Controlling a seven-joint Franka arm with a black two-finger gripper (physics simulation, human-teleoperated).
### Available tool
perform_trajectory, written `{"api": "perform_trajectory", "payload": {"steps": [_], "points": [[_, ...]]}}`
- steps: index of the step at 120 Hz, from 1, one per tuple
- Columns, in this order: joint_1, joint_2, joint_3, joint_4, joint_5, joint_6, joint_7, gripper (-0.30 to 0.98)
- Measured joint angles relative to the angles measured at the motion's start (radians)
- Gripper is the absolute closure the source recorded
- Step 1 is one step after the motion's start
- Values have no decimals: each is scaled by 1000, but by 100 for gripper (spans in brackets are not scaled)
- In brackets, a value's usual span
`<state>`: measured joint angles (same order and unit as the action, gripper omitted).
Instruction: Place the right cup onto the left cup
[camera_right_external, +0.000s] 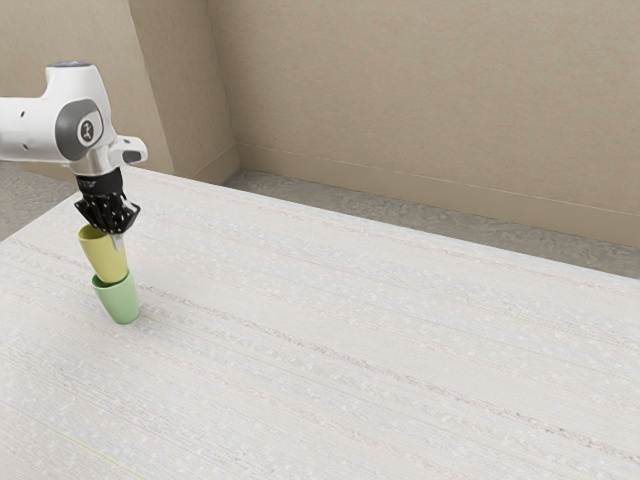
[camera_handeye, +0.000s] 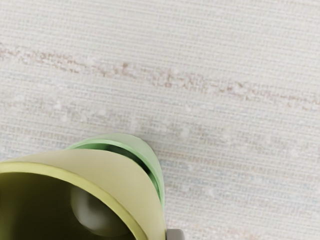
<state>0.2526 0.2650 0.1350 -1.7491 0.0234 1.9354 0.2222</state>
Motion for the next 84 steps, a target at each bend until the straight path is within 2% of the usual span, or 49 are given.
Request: {"api": "perform_trajectory", "payload": {"steps": [56, 84], "points": [[-5, 39, 8, -2, -2, 4, 3, 78], [-13, 30, 14, -2, -8, 3, 7, 32]]}}
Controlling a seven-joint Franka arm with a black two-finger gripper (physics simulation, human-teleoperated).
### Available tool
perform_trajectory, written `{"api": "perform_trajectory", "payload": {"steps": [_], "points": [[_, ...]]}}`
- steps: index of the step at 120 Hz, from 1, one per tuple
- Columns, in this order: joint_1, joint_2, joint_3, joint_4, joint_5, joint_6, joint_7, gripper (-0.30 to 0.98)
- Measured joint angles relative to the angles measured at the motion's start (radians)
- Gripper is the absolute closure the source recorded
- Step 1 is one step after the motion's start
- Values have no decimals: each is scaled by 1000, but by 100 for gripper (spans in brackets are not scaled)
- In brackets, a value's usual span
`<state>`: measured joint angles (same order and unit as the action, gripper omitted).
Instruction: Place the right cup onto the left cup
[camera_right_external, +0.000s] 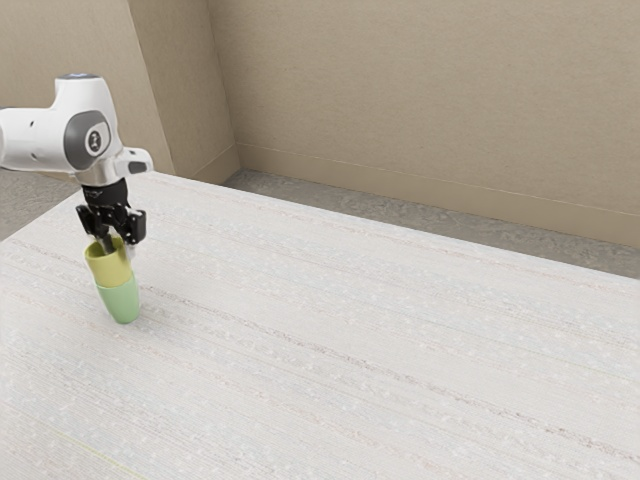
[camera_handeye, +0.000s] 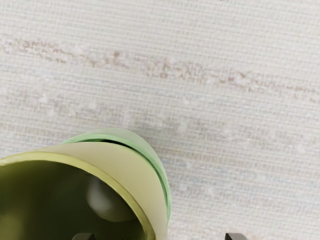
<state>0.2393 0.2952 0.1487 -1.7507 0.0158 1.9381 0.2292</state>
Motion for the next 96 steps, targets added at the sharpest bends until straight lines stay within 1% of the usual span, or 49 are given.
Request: {"api": "perform_trajectory", "payload": {"steps": [15, 34, 69, 81, 96], "points": [[0, -22, 2, -1, 1, -1, 2, 19], [-7, -98, 5, -10, 3, -13, 5, 10], [-69, -239, -2, 6, 3, -118, 9, 4], [-97, -264, -11, 47, 1, -171, 10, 4], [-123, -298, -39, 85, -17, -229, 6, 3]]}}
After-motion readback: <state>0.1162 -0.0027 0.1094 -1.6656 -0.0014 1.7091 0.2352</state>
